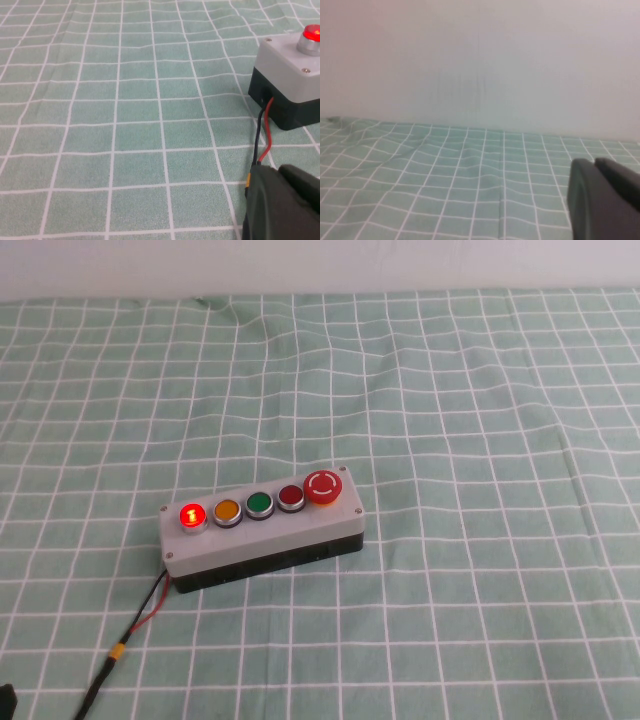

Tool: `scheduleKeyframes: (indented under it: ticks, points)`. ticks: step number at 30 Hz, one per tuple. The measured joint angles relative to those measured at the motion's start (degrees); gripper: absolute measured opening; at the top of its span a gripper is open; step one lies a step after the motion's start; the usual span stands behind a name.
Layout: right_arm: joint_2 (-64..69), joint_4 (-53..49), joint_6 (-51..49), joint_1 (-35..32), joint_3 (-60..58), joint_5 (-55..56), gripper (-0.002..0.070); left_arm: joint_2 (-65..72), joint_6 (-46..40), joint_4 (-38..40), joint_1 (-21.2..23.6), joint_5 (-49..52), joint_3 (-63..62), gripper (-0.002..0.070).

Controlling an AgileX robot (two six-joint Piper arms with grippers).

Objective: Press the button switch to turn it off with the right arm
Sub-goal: Press the button to turn off

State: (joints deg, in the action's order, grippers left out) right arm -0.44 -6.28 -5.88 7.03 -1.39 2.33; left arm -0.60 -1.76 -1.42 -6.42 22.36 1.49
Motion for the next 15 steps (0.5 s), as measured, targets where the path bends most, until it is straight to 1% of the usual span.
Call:
scheduleKeyframes:
  ticks: [4,7,11,15]
  points:
    - [0.00,0.00,0.00,0.00,0.00,1.53,-0.0016,0.00,0.00,0.00,0.00,0.00,0.00,-0.0004]
    - [0.00,0.00,0.00,0.00,0.00,5.22,-0.0016,0.00,0.00,0.00,0.00,0.00,0.00,-0.0004]
    - [0.00,0.00,0.00,0.00,0.00,15.47,-0.0016,0.00,0.00,0.00,0.00,0.00,0.00,-0.0004]
    - [0.00,0.16,0.00,0.00,0.00,30.52,-0.0016,0.00,0.00,0.00,0.00,0.00,0.00,-0.0004]
